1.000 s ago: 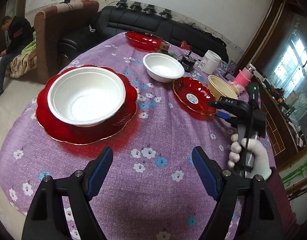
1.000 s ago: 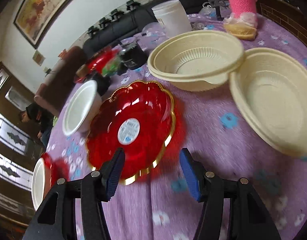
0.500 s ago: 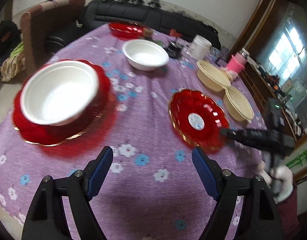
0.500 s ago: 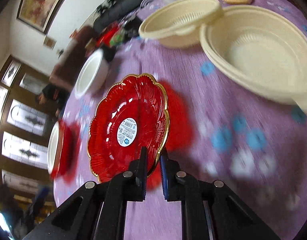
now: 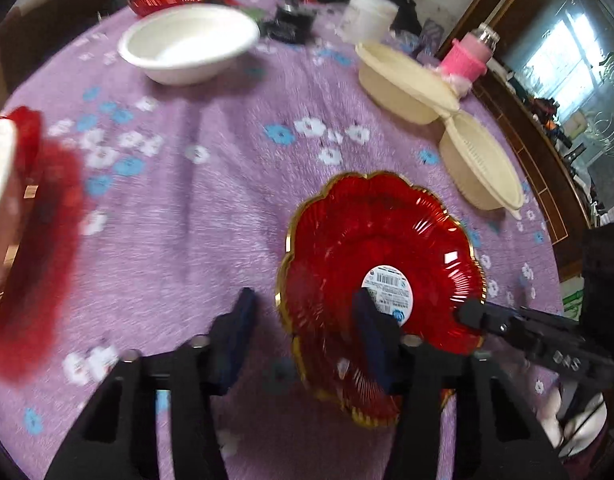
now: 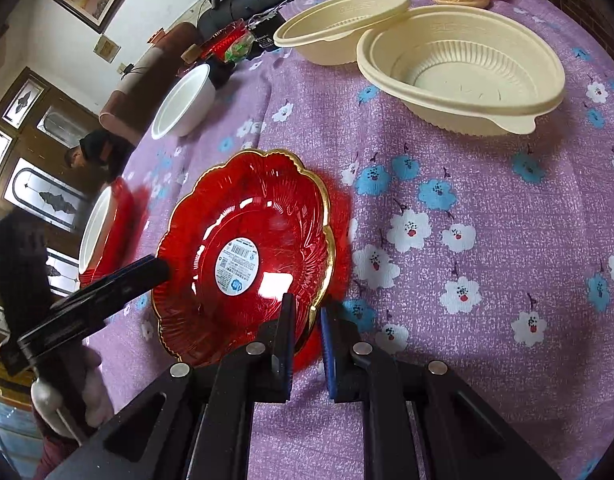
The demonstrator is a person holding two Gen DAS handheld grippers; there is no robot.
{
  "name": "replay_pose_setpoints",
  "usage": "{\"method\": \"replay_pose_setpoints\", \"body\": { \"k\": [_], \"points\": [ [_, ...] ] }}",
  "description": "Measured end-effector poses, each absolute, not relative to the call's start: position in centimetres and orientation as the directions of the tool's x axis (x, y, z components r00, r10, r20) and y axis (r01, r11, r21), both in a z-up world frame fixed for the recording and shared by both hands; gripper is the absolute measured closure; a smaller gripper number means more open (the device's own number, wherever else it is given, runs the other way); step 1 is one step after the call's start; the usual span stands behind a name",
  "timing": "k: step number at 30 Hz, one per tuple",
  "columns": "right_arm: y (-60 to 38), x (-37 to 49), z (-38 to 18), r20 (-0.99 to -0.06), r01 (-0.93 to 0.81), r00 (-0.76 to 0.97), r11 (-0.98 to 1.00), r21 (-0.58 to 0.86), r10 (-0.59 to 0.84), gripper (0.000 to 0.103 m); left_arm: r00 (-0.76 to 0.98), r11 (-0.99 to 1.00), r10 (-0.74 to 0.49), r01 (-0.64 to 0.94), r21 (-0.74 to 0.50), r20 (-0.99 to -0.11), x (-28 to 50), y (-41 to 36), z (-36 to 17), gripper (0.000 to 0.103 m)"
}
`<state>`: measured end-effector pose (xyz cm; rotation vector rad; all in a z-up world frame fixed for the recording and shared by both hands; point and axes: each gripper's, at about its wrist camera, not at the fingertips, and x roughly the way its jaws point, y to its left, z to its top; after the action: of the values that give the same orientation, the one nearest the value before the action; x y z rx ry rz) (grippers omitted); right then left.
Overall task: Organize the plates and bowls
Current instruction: 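Carry the small red plate with the right tool over the white bowl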
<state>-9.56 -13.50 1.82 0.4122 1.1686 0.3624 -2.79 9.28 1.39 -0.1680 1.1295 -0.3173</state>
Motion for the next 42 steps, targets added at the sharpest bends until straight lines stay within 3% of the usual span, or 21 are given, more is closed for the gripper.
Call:
{"method": "replay_pose_setpoints", "body": {
  "k": [2, 7, 16, 25, 32, 42],
  "points": [
    [-13.6, -9.6, 1.6, -0.801, -0.059, 0.350, 0.864, 0.500, 0.487, 0.090, 0.395, 0.944, -0.326, 0.179, -0.276, -0.859, -2.4, 8.7, 1.6, 0.074],
    [-13.0, -10.0, 1.9, -0.807, -0.076, 0.396, 0.892, 0.446, 0.438, 0.090, 0.402, 0.951, -0.305, 0.167, -0.259, -0.863, -2.9, 8.6, 1.5, 0.081],
    [-9.9, -9.9, 5.0, -0.777, -0.131, 0.449, 0.893, 0.430, 0.440, 0.090, 0.507, 0.957, -0.290, 0.127, -0.262, -0.812, -5.9, 12.7, 5.5, 0.081],
    [1.5, -7.0, 8.9, -0.733, -0.297, 0.440, 0.855, 0.426, 0.518, 0.089, 0.621, 0.968, -0.159, -0.056, -0.246, -0.767, -7.3, 24.5, 9.2, 0.081],
    [12.2, -3.8, 9.9, -0.744, -0.401, 0.419, 0.841, 0.363, 0.521, 0.089, 0.629, 0.963, -0.029, -0.192, -0.191, -0.777, -6.2, 31.9, 9.4, 0.081],
    [18.1, -0.7, 7.7, -0.785, -0.422, 0.391, 0.851, 0.312, 0.481, 0.089, 0.577, 0.955, 0.058, -0.269, -0.123, -0.815, -3.5, 36.1, 6.5, 0.080]
  ]
}}
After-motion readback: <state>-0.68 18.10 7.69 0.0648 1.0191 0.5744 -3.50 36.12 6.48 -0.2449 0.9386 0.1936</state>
